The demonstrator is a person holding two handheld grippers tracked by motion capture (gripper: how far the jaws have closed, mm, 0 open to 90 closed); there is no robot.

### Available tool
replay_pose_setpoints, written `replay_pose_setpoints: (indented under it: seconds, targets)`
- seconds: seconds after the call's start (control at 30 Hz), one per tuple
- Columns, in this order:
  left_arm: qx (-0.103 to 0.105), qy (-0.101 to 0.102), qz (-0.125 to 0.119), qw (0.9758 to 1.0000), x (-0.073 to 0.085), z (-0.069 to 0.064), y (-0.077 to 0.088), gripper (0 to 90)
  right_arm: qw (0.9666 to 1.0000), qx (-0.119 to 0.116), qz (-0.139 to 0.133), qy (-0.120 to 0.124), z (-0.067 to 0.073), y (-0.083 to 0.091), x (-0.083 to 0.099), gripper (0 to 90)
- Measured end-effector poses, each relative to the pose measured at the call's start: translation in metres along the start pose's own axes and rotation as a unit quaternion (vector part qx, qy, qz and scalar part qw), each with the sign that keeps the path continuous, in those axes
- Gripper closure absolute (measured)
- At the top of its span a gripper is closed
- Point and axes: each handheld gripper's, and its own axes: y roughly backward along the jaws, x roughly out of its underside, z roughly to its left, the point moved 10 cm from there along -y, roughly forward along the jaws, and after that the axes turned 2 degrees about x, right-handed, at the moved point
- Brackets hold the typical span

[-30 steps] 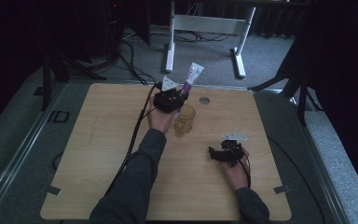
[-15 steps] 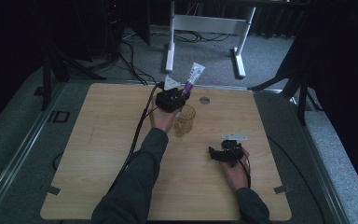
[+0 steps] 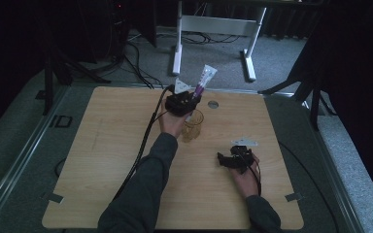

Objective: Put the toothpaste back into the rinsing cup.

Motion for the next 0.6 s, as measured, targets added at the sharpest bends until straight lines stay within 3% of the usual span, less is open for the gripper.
replay_pose_setpoints:
  seconds: [0.6]
  targets:
    - [-0.002, 0.006, 0.000, 1.0000, 0.005, 0.002, -0.022, 72.3, 1.0000, 0.000, 0.001, 0.000, 0.000, 0.000, 0.000, 18.6]
